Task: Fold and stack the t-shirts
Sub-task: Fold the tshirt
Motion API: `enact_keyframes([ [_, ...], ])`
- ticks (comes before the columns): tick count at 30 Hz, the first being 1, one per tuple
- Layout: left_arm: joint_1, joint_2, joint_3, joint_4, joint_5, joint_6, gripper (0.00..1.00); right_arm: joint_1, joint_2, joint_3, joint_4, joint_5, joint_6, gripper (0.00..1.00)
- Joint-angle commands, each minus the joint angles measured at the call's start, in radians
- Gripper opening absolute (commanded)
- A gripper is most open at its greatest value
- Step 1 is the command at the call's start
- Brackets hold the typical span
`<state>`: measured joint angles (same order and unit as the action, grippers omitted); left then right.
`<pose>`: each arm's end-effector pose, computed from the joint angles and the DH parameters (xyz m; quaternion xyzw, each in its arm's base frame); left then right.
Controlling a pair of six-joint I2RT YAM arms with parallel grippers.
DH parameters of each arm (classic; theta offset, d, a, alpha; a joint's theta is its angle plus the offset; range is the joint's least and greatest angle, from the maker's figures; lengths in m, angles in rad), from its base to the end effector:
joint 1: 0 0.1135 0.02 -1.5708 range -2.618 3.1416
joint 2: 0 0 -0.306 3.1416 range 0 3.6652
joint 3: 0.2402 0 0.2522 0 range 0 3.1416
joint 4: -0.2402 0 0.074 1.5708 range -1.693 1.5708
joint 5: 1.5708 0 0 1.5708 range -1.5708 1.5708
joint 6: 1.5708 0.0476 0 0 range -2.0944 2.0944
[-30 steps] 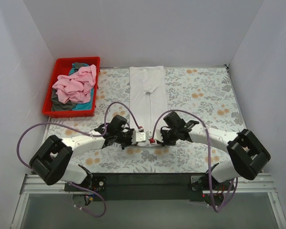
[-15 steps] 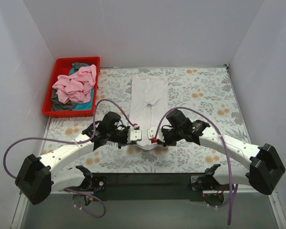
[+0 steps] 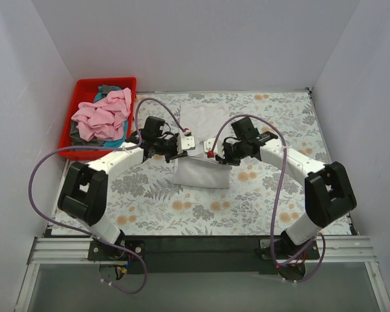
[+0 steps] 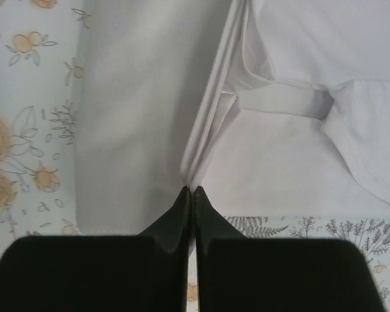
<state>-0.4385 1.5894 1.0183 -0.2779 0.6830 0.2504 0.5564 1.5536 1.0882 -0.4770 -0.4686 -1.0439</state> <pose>0.2928 -0.1705 0.2542 0.4090 0.7898 -0.3432 0.3018 0.2681 0.1920 0.2689 -0.7137 0.5929 0.1417 0.3450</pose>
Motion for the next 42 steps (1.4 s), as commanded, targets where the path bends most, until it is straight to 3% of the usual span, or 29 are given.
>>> enact_keyframes([
  [1,0.027,0.075,0.08,0.037,0.039,0.078,0.0,-0.052,0.065,0.091,-0.009,-0.047,-0.091,0.01],
  [13,0.109,0.294,0.273,0.057,0.035,0.135,0.0,-0.102,0.328,0.337,-0.009,-0.059,-0.157,0.01],
  [24,0.119,0.377,0.279,0.157,0.0,0.109,0.02,-0.11,0.437,0.4,0.017,-0.009,-0.159,0.01],
  [30,0.119,0.409,0.305,0.216,-0.043,0.063,0.06,-0.112,0.451,0.43,0.07,0.027,-0.108,0.13],
  [31,0.119,0.412,0.313,0.22,-0.049,0.046,0.13,-0.113,0.453,0.438,0.08,0.034,-0.097,0.3],
  [34,0.121,0.406,0.338,0.22,-0.082,-0.017,0.27,-0.118,0.454,0.481,0.103,0.068,-0.048,0.58],
  [38,0.158,0.321,0.302,0.273,-0.111,-0.194,0.36,-0.133,0.401,0.527,0.107,0.078,0.068,0.58],
  [42,0.172,0.174,0.257,0.189,-0.067,-0.376,0.36,-0.135,0.301,0.489,0.063,0.007,0.213,0.51],
])
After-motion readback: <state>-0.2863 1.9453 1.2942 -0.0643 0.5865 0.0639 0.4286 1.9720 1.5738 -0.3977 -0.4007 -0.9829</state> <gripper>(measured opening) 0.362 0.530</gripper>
